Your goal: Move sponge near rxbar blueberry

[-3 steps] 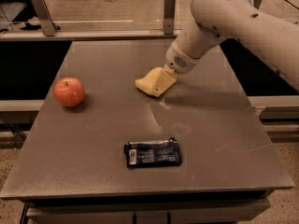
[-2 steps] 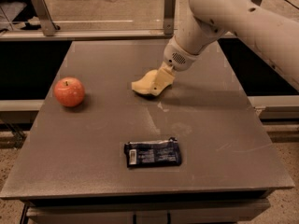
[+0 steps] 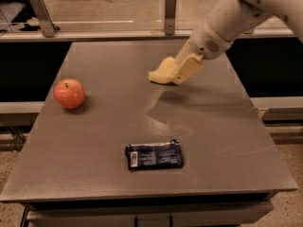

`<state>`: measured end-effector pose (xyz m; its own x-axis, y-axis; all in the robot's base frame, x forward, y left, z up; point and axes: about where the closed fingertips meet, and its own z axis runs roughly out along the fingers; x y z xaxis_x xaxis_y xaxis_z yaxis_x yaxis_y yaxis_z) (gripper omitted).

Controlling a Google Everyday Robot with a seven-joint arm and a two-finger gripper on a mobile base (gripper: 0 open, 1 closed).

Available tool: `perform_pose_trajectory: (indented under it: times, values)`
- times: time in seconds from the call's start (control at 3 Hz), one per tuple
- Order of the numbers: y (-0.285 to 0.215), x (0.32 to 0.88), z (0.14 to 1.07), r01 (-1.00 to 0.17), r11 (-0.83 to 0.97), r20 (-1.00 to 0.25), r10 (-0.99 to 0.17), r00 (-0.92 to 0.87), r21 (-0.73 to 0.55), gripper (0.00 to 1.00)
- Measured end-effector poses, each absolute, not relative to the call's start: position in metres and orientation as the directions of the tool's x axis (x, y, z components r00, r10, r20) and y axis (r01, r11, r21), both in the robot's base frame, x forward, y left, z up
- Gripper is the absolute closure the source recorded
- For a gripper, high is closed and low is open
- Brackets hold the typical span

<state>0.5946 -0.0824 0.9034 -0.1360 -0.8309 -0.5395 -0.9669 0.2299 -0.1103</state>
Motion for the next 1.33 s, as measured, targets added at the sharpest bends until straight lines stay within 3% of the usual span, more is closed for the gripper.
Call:
perform_pose_trajectory:
  times: [0.33,1.0,1.33]
  values:
    - [-0.131,0.569,0.920,-0.969,0.157,-0.490,-0.871,-0.044,-0.192,1.00]
    - [-0.131,0.573,0.910,-0.977,0.108,-0.491,-0.871,-0.004,-0.182,1.00]
    - [-0.120,0.545,0.896,-0.989,0.000,-0.540,-0.837,0.081,-0.148,1.00]
